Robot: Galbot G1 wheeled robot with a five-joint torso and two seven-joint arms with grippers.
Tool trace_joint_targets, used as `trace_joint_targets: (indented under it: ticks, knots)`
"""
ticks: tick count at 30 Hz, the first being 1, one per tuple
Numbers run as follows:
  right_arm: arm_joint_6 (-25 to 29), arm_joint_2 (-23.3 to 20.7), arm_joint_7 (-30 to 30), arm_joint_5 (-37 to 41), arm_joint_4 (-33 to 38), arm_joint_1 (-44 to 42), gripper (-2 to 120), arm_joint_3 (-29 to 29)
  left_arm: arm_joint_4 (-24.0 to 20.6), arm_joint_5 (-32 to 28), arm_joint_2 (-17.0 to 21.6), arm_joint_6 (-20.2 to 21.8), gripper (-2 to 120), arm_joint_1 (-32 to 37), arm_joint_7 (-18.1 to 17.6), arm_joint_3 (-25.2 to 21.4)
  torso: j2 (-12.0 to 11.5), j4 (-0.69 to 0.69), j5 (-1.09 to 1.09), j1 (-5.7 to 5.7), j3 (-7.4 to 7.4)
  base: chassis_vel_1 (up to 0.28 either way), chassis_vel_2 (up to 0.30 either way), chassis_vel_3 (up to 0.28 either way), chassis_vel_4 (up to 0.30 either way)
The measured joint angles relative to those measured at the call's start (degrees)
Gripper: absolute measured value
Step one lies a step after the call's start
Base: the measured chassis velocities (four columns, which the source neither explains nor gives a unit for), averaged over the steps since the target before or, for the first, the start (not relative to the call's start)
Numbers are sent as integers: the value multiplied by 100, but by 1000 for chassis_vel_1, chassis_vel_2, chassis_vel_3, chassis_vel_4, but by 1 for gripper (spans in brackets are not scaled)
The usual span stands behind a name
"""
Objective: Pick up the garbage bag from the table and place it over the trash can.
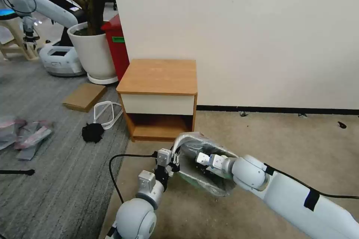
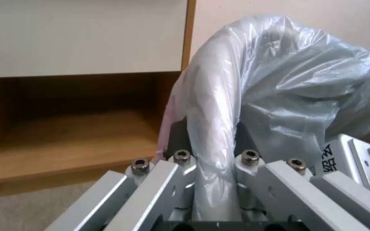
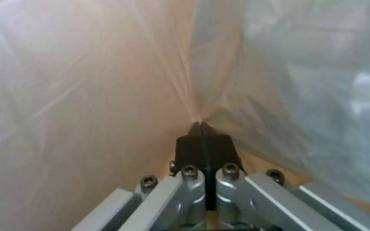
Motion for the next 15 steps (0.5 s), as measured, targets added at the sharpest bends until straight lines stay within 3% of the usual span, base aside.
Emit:
trace_joint_targets:
  ticks: [15]
  knots:
    - [-227, 167, 228, 37, -80, 114, 0, -188, 0, -22, 5, 1, 5, -1, -1, 6, 0, 0, 0, 0, 0, 0, 0, 0, 0]
